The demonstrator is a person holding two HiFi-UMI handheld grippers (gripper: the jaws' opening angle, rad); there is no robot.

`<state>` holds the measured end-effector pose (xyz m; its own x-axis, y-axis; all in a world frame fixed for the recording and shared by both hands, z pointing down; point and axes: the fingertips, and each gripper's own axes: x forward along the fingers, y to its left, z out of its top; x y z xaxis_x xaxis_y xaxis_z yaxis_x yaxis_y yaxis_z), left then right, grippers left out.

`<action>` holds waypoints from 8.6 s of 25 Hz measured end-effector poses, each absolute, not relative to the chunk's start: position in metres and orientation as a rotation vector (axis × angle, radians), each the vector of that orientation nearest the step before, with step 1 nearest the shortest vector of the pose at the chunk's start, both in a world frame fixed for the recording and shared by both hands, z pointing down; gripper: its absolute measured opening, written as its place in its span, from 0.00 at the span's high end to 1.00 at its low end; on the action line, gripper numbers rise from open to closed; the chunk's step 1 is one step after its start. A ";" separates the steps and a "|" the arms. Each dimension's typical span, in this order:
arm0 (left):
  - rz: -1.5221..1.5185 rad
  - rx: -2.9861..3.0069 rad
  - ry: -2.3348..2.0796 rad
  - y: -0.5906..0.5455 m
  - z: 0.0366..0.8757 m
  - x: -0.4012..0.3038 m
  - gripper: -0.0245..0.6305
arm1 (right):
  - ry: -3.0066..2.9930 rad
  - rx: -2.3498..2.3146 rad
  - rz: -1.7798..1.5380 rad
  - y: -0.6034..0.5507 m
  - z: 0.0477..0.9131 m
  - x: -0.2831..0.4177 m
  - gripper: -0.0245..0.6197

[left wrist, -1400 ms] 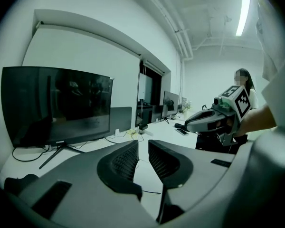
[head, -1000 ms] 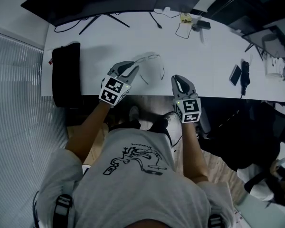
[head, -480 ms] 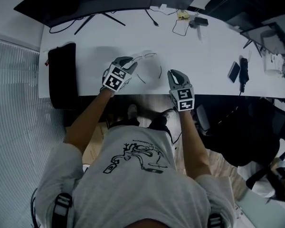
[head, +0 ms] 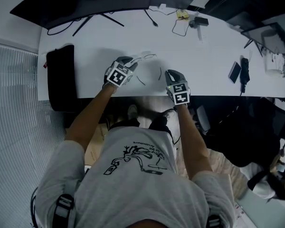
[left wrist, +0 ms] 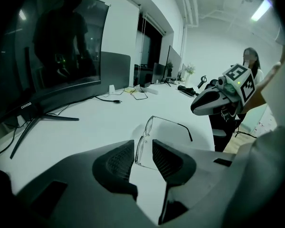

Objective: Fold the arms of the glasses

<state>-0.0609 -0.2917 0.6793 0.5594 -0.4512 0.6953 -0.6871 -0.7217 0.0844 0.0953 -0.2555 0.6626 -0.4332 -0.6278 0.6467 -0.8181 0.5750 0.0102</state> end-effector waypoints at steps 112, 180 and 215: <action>1.054 2.375 -0.873 -0.232 0.714 -0.029 0.90 | -2.179 0.790 0.541 -0.209 0.728 0.028 0.82; 1.000 2.386 -0.956 -0.241 0.705 -0.049 0.91 | -2.178 0.715 0.517 -0.148 0.718 -0.007 0.64; 0.995 2.395 -0.820 -0.218 0.702 -0.055 0.90 | -2.072 0.863 0.583 -0.186 0.736 0.023 0.72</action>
